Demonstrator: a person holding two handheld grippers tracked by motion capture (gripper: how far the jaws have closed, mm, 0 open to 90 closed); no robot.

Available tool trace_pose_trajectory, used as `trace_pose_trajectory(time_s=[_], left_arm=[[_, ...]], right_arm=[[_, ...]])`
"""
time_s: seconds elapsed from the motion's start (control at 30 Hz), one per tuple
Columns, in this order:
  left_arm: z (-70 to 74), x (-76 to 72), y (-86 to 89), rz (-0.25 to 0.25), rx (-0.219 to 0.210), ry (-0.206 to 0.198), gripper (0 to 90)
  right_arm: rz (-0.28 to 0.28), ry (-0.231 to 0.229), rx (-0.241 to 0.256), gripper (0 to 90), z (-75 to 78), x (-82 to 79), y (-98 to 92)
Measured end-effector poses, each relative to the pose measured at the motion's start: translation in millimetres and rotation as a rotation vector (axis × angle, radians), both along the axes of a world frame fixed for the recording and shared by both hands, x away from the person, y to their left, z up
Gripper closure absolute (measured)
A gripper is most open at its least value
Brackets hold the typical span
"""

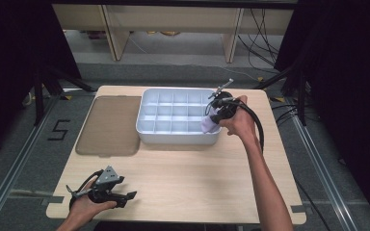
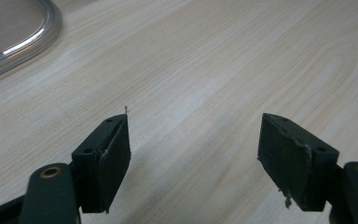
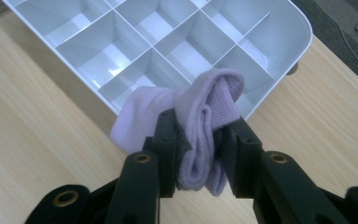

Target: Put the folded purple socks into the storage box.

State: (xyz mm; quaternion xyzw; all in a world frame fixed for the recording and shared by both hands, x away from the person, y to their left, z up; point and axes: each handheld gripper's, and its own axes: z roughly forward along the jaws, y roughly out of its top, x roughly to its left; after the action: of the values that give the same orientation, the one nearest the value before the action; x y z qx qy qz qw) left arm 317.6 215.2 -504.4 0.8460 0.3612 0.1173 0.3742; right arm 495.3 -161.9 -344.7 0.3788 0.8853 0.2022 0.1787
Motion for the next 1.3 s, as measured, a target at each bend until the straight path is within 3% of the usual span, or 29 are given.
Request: trace_pose_trajectory(time_s=[0.17,0.2,0.3,0.33,0.4,0.57,0.6,0.63,0.7,0.8,0.87,1.1,1.27,1.3], left_arm=[[0.0,-0.1,-0.3,-0.008,-0.006,0.005,24.7],[-0.4,-0.6,-1.3,0.000,-0.018,0.004,24.6],[-0.4,-0.6,-1.4,0.000,-0.019,0.005,24.5],[-0.3,0.2,-0.1,-0.006,0.003,0.003,24.5],[-0.5,-0.4,-0.5,-0.007,-0.009,0.008,24.5],[-0.1,-0.3,-0.2,0.002,-0.004,0.002,24.5],[-0.6,-0.9,-1.1,0.004,-0.022,0.007,24.5],[-0.6,-0.9,-1.1,0.004,-0.022,0.007,24.5],[-0.6,-0.7,-1.0,0.001,-0.020,0.007,24.5],[-0.4,-0.3,-0.3,-0.008,0.003,0.009,24.5],[-0.3,-0.2,-0.4,-0.010,0.008,0.004,24.5],[-0.7,-1.4,-2.6,-0.005,-0.010,0.004,24.5],[-0.7,-1.2,-1.5,-0.013,0.006,0.005,24.5],[-1.2,-2.0,-2.3,0.004,-0.010,0.016,24.5]], right_arm=[[-0.012,0.000,-0.006,69.5,-6.1,12.0,0.7],[-0.021,0.010,-0.029,69.5,-10.5,16.1,0.4],[-0.034,0.017,-0.038,69.5,-14.3,19.8,-0.2],[-0.037,0.023,-0.042,69.5,-17.6,23.8,-1.2],[-0.029,0.019,-0.055,69.5,-22.4,27.9,-1.0],[-0.043,0.038,-0.072,69.5,-27.8,30.4,3.3],[-0.027,0.025,-0.096,69.5,-32.7,33.3,4.8],[-0.027,0.025,-0.096,69.5,-32.7,33.3,4.8],[-0.025,0.030,-0.146,69.5,-39.9,36.8,9.0],[-0.032,0.040,-0.161,69.5,-45.6,39.7,10.9],[-0.026,0.034,-0.205,69.5,-51.2,40.8,14.7],[-0.013,0.022,-0.245,69.5,-55.1,41.1,18.8],[0.022,0.065,-0.251,69.4,-75.9,40.9,24.8],[0.027,0.073,-0.256,69.3,-82.8,41.5,26.1]])
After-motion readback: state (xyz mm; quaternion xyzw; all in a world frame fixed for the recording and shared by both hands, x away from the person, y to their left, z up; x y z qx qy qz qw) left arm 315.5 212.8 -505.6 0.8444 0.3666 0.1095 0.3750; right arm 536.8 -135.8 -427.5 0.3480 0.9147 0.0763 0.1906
